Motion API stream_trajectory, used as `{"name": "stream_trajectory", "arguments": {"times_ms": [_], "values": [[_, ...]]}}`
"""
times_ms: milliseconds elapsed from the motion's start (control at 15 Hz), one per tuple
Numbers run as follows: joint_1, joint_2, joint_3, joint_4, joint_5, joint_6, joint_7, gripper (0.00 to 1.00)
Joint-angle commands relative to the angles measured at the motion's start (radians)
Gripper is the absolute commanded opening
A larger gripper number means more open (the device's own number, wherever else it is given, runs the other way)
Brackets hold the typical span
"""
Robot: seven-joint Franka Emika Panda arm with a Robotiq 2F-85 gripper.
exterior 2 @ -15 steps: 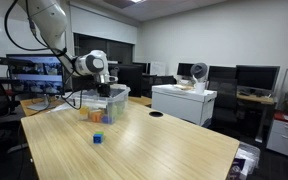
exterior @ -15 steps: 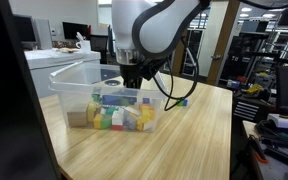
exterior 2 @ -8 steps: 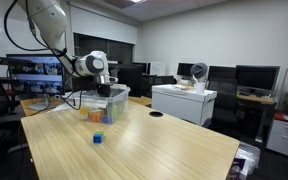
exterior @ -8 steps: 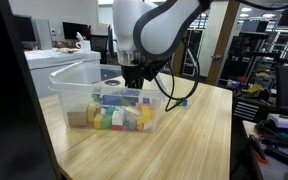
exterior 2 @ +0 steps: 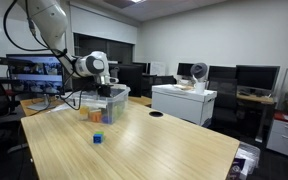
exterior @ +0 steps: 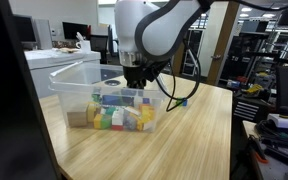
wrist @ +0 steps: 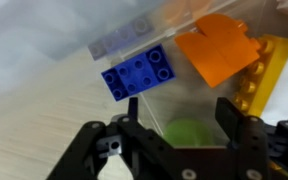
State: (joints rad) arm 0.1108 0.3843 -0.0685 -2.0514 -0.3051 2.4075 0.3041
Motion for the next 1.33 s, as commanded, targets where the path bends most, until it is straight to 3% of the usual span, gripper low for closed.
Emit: {"name": "stream_trajectory", "arguments": {"times_ms": [0, 1267], "values": [[0.002, -0.011, -0.009, -0.012, -0.022, 0.009, -0.022, 1.0], [0.017, 0.111, -0.013, 0.143, -0.031, 0.019, -0.016, 1.0]]}}
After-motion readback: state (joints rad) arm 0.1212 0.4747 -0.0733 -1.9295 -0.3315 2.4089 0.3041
